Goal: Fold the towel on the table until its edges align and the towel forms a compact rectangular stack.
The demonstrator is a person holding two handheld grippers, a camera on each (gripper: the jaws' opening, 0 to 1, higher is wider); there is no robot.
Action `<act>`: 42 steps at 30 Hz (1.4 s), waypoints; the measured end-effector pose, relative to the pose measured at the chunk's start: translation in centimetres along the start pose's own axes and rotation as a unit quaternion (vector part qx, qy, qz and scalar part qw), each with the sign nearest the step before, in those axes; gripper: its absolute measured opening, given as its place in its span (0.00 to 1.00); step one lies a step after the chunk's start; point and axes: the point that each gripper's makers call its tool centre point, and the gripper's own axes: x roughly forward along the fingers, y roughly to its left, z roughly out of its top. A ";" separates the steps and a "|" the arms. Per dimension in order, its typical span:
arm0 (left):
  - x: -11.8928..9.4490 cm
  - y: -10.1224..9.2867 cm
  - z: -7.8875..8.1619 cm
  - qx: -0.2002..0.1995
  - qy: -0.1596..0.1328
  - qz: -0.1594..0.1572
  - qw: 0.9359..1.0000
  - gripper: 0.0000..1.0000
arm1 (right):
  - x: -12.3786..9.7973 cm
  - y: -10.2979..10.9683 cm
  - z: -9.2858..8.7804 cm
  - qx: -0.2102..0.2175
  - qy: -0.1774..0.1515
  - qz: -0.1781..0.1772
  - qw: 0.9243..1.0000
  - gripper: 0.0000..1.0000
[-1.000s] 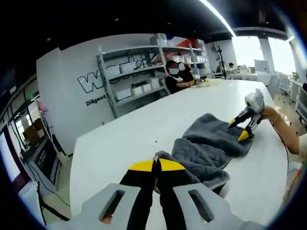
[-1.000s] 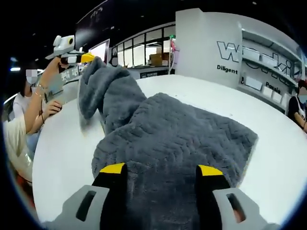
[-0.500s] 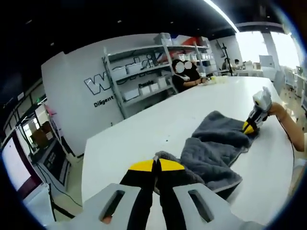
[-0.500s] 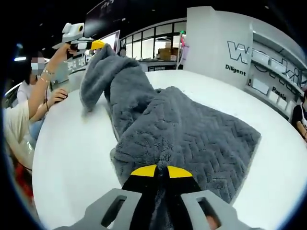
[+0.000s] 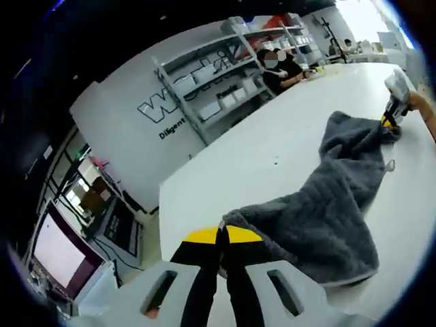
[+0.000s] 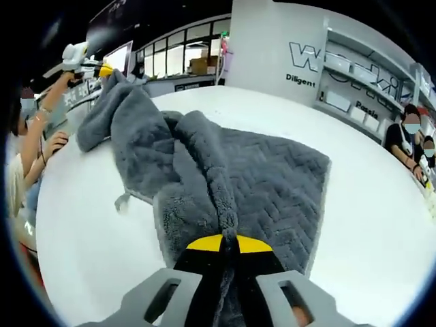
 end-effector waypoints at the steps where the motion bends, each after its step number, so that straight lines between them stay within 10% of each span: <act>1: 0.1 0.2 -0.3 0.009 0.006 0.009 1.000 0.01 | -0.1 -0.3 -0.2 0.004 0.003 -0.005 1.000 0.01; 16: 4.5 2.4 -4.6 0.085 0.092 0.065 0.990 0.01 | -2.3 -4.6 -3.2 0.023 0.061 -0.113 0.991 0.03; 27: 9.3 -0.3 -7.9 0.125 0.131 0.048 0.982 0.01 | -2.7 -5.0 -3.7 0.021 0.075 -0.133 0.988 0.03; 42: 11.1 -2.5 -9.3 0.021 0.059 -0.002 0.998 0.05 | -2.8 -5.6 -3.5 -0.007 0.086 -0.161 0.983 0.15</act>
